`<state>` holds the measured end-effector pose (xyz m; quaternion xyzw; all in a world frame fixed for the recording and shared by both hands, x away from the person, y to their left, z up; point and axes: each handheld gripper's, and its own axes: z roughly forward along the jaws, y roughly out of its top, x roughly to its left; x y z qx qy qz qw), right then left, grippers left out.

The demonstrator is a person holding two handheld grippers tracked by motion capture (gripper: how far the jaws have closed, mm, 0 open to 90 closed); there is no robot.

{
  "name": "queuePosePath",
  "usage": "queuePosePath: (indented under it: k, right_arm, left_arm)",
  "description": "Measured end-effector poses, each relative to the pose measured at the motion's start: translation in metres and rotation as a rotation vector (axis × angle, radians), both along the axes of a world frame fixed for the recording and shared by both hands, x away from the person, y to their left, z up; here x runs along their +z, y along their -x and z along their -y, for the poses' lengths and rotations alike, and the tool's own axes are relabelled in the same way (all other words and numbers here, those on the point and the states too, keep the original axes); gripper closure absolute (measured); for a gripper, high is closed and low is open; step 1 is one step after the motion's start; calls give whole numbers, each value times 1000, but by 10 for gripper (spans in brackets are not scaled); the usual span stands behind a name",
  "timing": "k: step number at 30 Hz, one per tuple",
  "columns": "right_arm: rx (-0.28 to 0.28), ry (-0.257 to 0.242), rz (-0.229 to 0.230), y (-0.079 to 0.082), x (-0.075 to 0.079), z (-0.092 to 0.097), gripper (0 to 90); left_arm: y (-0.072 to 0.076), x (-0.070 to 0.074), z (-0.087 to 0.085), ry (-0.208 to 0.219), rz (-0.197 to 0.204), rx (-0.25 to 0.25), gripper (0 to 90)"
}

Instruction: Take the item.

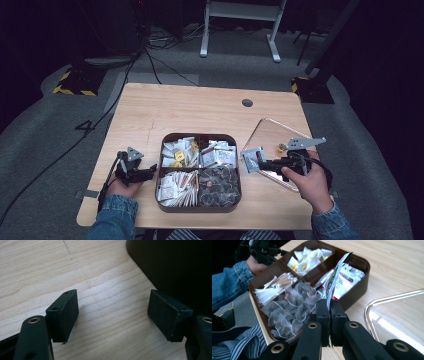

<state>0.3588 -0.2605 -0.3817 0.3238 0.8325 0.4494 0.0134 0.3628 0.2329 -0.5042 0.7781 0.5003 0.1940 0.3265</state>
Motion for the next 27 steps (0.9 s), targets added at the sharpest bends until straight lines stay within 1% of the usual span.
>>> queuePosePath:
  k: [5,11,23,27]
  right_arm:
    - [-11,27,-43,-1,-15,5,877]
    - [-3,51,-82,2,-28,5,877]
    - [29,99,-155,7,-54,1,874]
    - [45,100,-181,8,-61,-1,871]
  left_arm:
    - [0,0,0,-1,0,0,253]
    - [0,0,0,0,0,-1,253]
    - [0,0,0,-1,0,0,253]
    - [0,0,0,-1,1,0,254]
